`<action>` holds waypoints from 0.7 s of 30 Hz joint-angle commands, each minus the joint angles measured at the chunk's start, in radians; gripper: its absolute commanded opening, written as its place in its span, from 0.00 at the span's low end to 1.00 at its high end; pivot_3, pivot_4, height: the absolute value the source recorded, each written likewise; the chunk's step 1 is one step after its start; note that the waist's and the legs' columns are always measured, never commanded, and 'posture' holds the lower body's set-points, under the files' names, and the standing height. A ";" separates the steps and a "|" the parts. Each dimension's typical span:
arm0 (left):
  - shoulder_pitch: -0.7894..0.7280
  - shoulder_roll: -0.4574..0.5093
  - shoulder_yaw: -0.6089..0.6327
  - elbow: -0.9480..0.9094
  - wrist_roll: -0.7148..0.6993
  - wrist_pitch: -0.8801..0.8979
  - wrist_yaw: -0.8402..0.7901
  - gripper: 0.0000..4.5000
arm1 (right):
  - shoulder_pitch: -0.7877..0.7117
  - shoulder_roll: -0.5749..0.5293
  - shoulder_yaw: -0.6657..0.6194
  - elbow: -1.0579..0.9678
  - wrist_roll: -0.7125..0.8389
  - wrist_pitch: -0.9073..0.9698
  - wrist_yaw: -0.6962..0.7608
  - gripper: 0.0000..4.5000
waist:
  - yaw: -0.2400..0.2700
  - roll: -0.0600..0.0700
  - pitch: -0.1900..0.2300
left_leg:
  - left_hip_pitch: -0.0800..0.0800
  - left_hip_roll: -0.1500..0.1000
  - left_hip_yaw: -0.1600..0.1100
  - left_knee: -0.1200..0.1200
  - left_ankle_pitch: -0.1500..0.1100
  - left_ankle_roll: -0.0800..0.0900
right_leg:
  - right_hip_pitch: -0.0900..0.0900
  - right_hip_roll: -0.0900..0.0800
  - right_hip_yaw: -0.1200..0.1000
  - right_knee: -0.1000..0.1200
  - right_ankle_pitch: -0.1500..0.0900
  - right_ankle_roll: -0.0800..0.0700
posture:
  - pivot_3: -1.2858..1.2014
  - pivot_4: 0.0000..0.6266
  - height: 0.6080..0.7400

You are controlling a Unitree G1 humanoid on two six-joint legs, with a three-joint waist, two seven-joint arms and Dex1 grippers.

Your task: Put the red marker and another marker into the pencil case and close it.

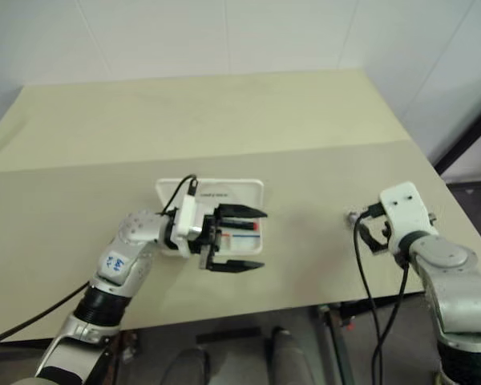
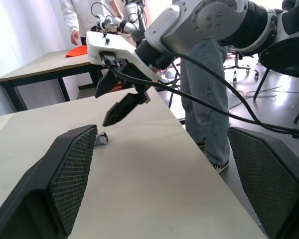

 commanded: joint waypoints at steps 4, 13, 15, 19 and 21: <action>-0.004 -0.001 0.002 -0.049 -0.001 -0.010 0.014 0.99 | -0.076 0.059 -0.062 0.086 0.032 -0.068 -0.018 0.99 | 0.000 0.000 0.000 | 0.000 0.000 0.000 0.000 0.000 0.000 | 0.000 0.000 0.000 0.000 0.000 0.000 | 0.52 0.24 1.00; 0.006 0.002 0.005 -0.065 -0.007 -0.010 0.022 0.99 | -0.051 0.046 0.000 0.229 0.011 -0.151 -0.004 0.99 | 0.000 0.000 0.000 | 0.000 0.000 0.000 0.000 0.000 0.000 | 0.000 0.000 0.001 0.001 0.000 0.001 | 0.52 0.24 1.00; 0.006 0.003 0.008 -0.067 -0.008 -0.009 0.023 0.99 | -0.055 0.048 -0.004 0.243 0.024 -0.153 0.004 0.99 | 0.000 0.000 0.000 | 0.000 0.000 0.000 0.000 0.000 0.001 | 0.000 0.000 0.001 0.001 0.000 0.001 | 0.52 0.24 1.00; 0.007 0.005 0.010 -0.066 -0.006 -0.011 0.027 0.99 | -0.057 0.047 0.001 0.257 0.036 -0.154 0.018 0.99 | 0.000 0.000 0.000 | 0.000 0.000 0.000 0.000 0.000 0.001 | 0.000 0.001 0.001 0.001 0.000 0.001 | 0.52 0.24 1.00; 0.006 0.005 0.011 -0.064 -0.005 -0.013 0.027 0.99 | -0.058 0.049 0.006 0.270 0.041 -0.151 0.022 0.99 | 0.000 0.000 0.000 | 0.000 0.000 0.000 0.000 0.000 0.001 | 0.000 0.001 0.001 0.002 0.000 0.001 | 0.52 0.24 1.00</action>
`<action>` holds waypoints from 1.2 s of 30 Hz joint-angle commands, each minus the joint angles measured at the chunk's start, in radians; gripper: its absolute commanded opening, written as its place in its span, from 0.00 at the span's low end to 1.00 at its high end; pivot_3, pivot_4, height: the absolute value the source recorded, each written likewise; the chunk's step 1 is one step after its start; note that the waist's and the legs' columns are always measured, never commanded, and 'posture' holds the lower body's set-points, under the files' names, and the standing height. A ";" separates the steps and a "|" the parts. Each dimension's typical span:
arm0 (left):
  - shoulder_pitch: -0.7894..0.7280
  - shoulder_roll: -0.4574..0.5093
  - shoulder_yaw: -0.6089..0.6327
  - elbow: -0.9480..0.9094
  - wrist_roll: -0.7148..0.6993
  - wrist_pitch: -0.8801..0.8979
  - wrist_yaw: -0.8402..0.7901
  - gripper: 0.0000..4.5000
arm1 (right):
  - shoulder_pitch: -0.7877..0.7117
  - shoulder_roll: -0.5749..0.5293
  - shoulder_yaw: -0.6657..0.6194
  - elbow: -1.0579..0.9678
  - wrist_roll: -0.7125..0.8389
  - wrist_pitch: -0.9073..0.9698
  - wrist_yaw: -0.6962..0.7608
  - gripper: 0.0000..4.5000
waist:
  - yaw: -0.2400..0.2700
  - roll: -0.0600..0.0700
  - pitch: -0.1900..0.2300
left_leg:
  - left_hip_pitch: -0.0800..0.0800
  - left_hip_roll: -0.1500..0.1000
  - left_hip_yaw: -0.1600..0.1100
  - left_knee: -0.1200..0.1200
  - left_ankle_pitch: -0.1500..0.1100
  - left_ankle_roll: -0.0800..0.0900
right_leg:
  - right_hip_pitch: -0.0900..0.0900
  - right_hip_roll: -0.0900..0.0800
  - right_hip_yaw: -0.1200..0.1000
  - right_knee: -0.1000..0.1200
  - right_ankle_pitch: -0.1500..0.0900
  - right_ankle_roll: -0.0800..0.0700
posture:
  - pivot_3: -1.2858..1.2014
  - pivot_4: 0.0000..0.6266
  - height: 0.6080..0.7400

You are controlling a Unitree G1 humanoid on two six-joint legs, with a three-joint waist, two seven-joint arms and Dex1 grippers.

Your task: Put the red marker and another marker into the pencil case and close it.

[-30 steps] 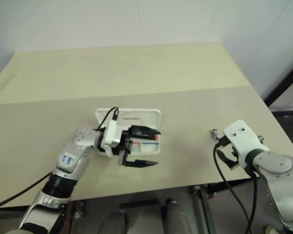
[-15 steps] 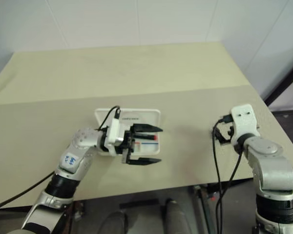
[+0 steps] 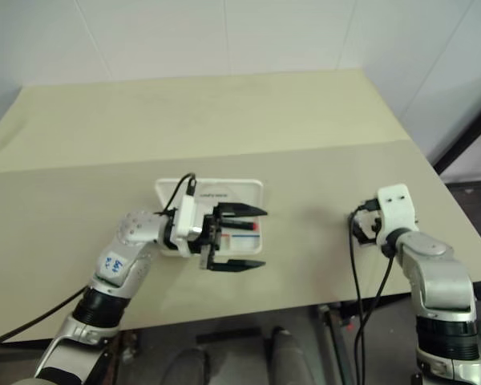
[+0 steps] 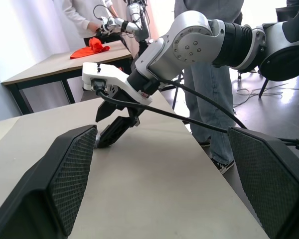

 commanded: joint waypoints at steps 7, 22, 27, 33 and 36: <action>-0.003 -0.006 0.009 -0.026 -0.006 -0.021 0.010 0.99 | -0.021 0.006 0.008 0.052 0.026 -0.031 0.023 0.99 | -0.002 0.000 0.000 | 0.000 0.000 0.000 0.000 0.000 0.000 | 0.000 0.000 0.001 0.000 0.000 0.000 | 0.52 0.24 1.00; -0.005 -0.011 0.010 -0.008 0.003 -0.038 0.027 0.99 | -0.034 -0.028 0.049 0.034 0.026 0.016 0.019 0.08 | -0.001 0.000 0.000 | 0.004 -0.001 0.000 0.003 0.000 0.000 | 0.012 0.002 0.003 -0.005 0.003 -0.001 | 0.52 0.24 1.00; -0.016 -0.003 0.020 0.016 0.004 -0.047 0.022 0.99 | -0.072 -0.063 0.058 -0.078 0.042 0.017 0.043 0.08 | -0.001 0.000 0.000 | 0.003 -0.001 0.000 0.002 0.000 0.001 | 0.009 0.002 0.004 -0.006 0.003 0.000 | 0.52 0.24 1.00; -0.028 0.023 0.037 0.064 0.005 -0.075 -0.008 0.99 | -0.118 -0.077 0.113 -0.300 0.146 0.122 0.119 0.08 | -0.002 0.000 0.000 | 0.001 -0.001 0.000 0.001 0.000 0.002 | 0.001 0.003 0.004 -0.002 0.003 0.000 | 0.52 0.24 1.00; -0.034 0.034 0.045 0.091 0.003 -0.096 -0.029 0.99 | -0.137 -0.070 0.154 -0.400 0.208 0.173 0.145 0.08 | -0.001 0.000 0.000 | 0.001 -0.001 0.000 0.001 -0.001 0.002 | 0.001 0.003 0.004 -0.002 0.003 -0.001 | 0.52 0.24 1.00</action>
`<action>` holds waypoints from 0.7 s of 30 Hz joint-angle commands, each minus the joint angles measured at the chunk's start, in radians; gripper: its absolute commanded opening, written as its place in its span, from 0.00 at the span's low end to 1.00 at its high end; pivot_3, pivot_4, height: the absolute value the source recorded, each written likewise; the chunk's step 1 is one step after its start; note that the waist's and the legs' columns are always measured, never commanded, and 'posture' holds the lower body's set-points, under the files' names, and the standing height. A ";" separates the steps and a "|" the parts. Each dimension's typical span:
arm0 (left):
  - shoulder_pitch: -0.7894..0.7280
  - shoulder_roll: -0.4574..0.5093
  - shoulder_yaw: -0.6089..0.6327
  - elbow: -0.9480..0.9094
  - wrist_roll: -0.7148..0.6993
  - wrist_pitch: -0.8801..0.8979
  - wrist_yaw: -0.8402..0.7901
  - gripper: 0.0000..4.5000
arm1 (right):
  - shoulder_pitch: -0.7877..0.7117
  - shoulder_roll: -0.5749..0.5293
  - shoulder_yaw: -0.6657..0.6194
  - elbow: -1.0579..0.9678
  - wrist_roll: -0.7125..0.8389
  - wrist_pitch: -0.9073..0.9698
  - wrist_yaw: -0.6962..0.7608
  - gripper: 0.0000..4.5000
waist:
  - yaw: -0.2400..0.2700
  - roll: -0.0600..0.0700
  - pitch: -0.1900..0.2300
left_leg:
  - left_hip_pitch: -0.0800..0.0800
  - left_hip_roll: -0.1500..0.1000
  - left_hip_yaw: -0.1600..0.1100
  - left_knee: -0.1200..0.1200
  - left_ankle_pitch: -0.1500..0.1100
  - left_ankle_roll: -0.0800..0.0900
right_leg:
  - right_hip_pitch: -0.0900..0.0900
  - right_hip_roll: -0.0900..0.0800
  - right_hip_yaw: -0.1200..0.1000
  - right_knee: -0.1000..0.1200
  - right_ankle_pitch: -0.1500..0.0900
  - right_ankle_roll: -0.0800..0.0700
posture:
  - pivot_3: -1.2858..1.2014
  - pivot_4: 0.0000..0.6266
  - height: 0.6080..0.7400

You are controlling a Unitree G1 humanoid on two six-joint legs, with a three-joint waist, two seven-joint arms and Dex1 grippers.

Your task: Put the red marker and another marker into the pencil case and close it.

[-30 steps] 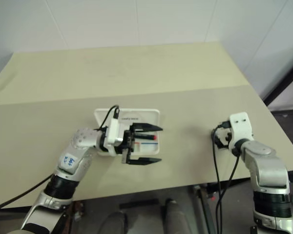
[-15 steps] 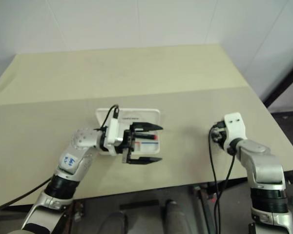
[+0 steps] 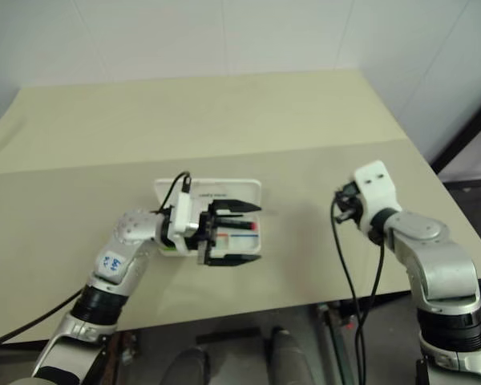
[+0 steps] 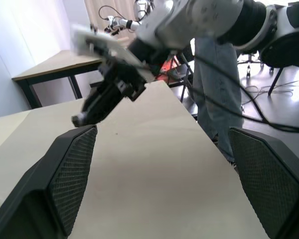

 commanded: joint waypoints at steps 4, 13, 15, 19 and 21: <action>-0.026 0.024 0.035 0.029 0.001 -0.055 -0.034 0.99 | -0.051 -0.001 0.088 -0.183 0.121 0.075 0.057 0.08 | 0.001 0.000 0.000 | -0.001 0.000 0.000 0.000 0.000 0.000 | 0.000 0.000 0.000 -0.002 0.000 0.000 | 0.52 0.24 1.00; -0.066 0.051 0.067 0.082 0.020 -0.099 -0.037 0.99 | -0.096 -0.025 0.227 -0.224 0.226 0.071 0.149 0.08 | 0.001 0.000 0.000 | -0.001 0.000 0.000 0.000 -0.001 0.001 | 0.000 0.000 0.000 -0.002 0.000 0.000 | 0.52 0.24 1.00; -0.068 0.059 0.073 0.087 0.020 -0.103 -0.040 0.99 | -0.120 -0.021 0.265 -0.217 0.235 0.058 0.169 0.08 | 0.000 0.000 0.000 | -0.001 0.000 0.000 0.000 -0.001 0.002 | 0.000 0.000 0.000 -0.002 0.000 0.000 | 0.52 0.24 1.00; -0.068 0.069 0.079 0.087 0.018 -0.108 -0.041 0.99 | -0.167 -0.016 0.357 -0.171 0.209 0.004 0.203 0.08 | -0.001 0.000 0.000 | 0.000 0.000 0.000 0.000 -0.001 0.002 | -0.001 0.000 0.000 -0.001 0.000 0.000 | 0.52 0.24 1.00; -0.066 0.071 0.080 0.085 0.017 -0.109 -0.040 0.99 | -0.185 -0.014 0.394 -0.137 0.190 -0.025 0.216 0.08 | -0.001 0.000 0.000 | -0.001 0.000 0.000 0.000 -0.001 0.002 | -0.001 0.000 0.000 -0.001 0.000 0.000 | 0.52 0.24 1.00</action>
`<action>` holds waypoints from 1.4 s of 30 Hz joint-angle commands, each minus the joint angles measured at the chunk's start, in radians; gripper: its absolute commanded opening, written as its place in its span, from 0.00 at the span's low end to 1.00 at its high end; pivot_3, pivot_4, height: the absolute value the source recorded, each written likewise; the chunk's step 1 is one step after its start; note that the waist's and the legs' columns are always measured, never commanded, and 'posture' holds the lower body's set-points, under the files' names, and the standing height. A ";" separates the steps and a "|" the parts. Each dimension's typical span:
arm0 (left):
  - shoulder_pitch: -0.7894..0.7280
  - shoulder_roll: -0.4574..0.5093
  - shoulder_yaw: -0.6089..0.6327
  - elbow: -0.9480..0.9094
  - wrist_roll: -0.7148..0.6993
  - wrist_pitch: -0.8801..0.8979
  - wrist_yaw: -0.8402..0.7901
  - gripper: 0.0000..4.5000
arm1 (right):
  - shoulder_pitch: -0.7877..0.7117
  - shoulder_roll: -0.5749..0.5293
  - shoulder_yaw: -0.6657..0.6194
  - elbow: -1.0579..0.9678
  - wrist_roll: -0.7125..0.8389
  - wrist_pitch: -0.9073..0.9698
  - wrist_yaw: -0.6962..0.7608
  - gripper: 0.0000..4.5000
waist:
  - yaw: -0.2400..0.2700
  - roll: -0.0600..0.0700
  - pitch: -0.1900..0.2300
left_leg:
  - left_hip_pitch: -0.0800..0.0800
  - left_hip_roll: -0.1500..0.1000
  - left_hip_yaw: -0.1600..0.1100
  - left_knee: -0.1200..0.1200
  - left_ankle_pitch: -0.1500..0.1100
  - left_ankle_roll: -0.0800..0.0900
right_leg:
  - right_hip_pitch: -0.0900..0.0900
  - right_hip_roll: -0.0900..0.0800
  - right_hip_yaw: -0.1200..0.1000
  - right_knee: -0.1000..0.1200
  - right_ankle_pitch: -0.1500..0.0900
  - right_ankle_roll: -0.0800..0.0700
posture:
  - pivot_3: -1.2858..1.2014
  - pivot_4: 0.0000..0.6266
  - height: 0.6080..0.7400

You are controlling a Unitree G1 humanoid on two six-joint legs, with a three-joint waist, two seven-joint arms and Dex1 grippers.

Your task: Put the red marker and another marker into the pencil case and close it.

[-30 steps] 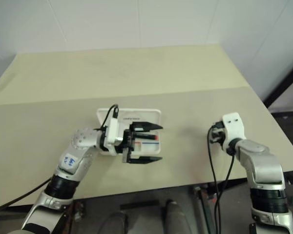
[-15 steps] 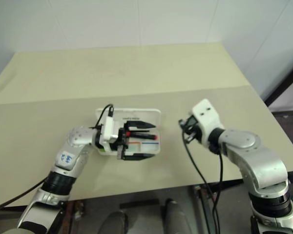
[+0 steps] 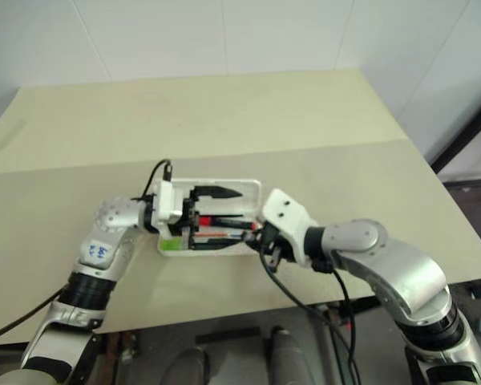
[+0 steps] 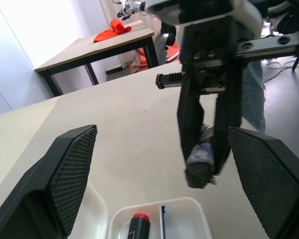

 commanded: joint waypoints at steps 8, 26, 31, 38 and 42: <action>0.016 0.007 0.022 -0.066 -0.006 -0.002 0.018 0.99 | -0.056 -0.031 0.149 0.191 -0.131 -0.220 0.130 0.08 | 0.002 0.000 0.000 | -0.001 0.000 0.000 0.000 0.000 0.001 | 0.000 0.000 0.000 0.000 0.000 0.000 | 0.52 0.24 1.00; 0.032 0.007 0.024 -0.106 -0.008 0.019 0.043 0.99 | -0.143 0.033 0.177 0.335 -0.259 -0.351 0.239 0.08 | 0.000 0.000 0.000 | 0.000 0.000 0.000 0.000 -0.001 0.002 | -0.001 0.000 0.000 0.001 0.000 0.001 | 0.52 0.24 1.00; 0.031 0.004 0.023 -0.106 -0.007 0.020 0.047 0.99 | -0.139 0.048 0.191 0.350 -0.283 -0.360 0.257 0.08 | 0.002 0.000 0.000 | 0.000 0.000 0.000 0.000 -0.001 0.002 | -0.001 0.000 -0.001 0.001 0.002 0.004 | 0.52 0.24 1.00; 0.030 0.004 0.024 -0.105 -0.008 0.019 0.054 0.99 | -0.122 0.056 0.201 0.360 -0.307 -0.368 0.266 0.38 | 0.001 0.000 0.000 | 0.000 0.000 0.000 0.000 -0.001 0.002 | -0.001 0.000 -0.001 0.001 0.002 0.004 | 0.52 0.24 1.00; 0.028 0.001 0.023 -0.102 -0.008 0.017 0.055 0.99 | -0.118 0.052 0.202 0.369 -0.324 -0.376 0.266 0.70 | 0.001 0.000 0.000 | 0.000 0.000 0.000 0.000 -0.001 0.002 | -0.001 0.000 0.000 0.001 0.002 0.004 | 0.52 0.24 1.00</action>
